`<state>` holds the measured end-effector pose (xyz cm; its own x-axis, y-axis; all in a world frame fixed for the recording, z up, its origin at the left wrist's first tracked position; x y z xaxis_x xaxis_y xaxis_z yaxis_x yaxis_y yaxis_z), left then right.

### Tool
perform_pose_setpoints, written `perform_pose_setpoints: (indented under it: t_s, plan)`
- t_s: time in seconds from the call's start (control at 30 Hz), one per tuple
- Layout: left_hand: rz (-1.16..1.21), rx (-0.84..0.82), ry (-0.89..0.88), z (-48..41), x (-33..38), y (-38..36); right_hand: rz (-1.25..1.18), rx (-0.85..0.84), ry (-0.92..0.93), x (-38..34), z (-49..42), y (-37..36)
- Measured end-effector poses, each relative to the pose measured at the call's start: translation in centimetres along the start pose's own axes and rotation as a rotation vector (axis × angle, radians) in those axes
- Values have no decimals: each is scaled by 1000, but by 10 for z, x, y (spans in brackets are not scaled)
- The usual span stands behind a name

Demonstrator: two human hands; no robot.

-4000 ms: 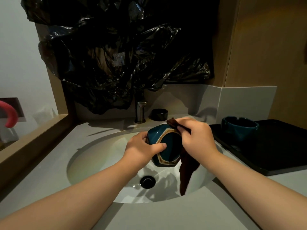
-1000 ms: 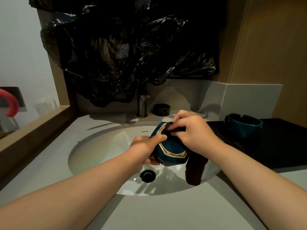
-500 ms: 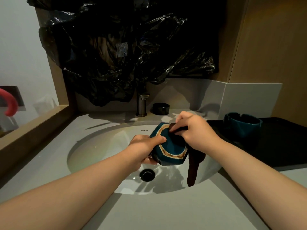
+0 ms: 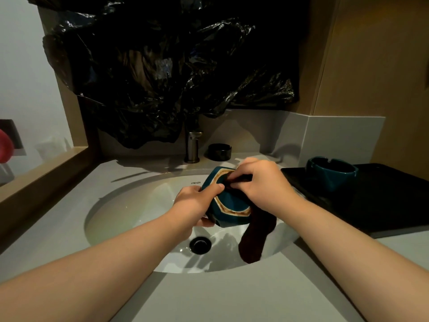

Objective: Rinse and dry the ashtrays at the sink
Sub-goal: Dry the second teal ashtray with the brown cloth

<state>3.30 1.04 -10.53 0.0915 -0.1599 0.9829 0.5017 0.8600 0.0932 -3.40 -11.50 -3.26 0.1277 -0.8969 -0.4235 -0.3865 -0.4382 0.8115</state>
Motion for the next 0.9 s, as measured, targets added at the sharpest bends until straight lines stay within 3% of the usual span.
perform_pose_setpoints:
  t_s: [0.17, 0.37, 0.5, 0.67, 0.8, 0.9]
  plan:
    - [49, 66, -18, -3, -1, 9, -46, -203, -97, 3, 6, -5]
    - [154, 82, 5, -4, -2, 6, -72, 41, -50, -16, 8, -10]
    - [228, 106, -13, -1, -2, 8, -134, -72, 20, -24, 8, -14]
    - [249, 108, -52, 0, 2, 11, -35, -185, 0, -15, 6, 0]
    - [166, 60, -52, 1, 2, 8, 124, -135, -71, 4, 4, 4]
    - [115, 11, -52, 3, 1, 3, 103, -52, -32, 1, 4, 1]
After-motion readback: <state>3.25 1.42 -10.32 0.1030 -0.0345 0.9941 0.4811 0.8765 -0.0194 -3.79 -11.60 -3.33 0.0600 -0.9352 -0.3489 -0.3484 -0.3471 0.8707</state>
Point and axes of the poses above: each hand's wrist, its own z-axis away from the middle knuckle, its own y-axis out of the back of the hand, x = y × z, the point moved 5 cm from there along -z, towards the middle knuckle, and after that the axes turned 7 degrees about -x, right-handed, at the moved point
